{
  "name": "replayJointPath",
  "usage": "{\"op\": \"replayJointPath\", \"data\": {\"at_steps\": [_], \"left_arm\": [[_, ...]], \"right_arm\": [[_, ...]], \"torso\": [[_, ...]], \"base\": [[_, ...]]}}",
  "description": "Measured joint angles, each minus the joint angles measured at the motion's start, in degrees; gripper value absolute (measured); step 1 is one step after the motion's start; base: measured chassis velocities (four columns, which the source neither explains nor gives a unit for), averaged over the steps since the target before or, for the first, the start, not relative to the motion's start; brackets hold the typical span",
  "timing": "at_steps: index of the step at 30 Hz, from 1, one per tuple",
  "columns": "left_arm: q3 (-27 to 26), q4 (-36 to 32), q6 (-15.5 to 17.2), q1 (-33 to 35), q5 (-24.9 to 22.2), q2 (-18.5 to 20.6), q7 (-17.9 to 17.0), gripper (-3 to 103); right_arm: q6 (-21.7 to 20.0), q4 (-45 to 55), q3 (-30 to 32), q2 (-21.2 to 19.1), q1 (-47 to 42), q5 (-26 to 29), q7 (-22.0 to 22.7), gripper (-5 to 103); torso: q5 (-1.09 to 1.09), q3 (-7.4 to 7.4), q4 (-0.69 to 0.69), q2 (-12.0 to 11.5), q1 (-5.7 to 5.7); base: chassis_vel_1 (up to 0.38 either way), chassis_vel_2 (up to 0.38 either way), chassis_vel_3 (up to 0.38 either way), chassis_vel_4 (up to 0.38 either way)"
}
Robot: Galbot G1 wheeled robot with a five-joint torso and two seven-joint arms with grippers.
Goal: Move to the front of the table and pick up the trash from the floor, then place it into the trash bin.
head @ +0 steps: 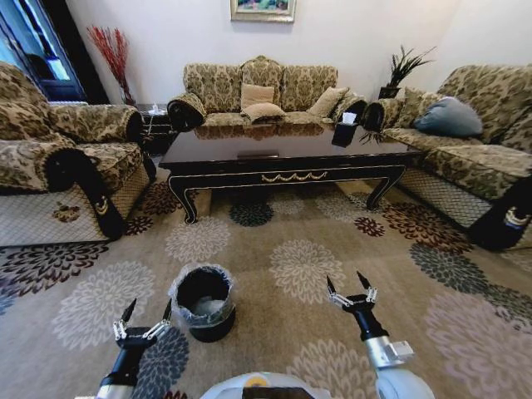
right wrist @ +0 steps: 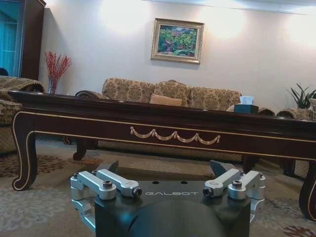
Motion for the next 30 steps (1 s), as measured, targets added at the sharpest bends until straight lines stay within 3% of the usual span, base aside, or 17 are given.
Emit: {"op": "replayJointPath", "data": {"at_steps": [30], "left_arm": [[0.00, -0.07, 0.40, -0.21, -0.26, 0.12, -0.25, 100]], "right_arm": [[-0.08, 0.17, -0.06, 0.02, -0.02, -0.06, -0.05, 100]], "torso": [[0.00, 0.01, 0.00, 0.00, 0.00]], "base": [[0.027, -0.026, -0.026, 0.027]]}}
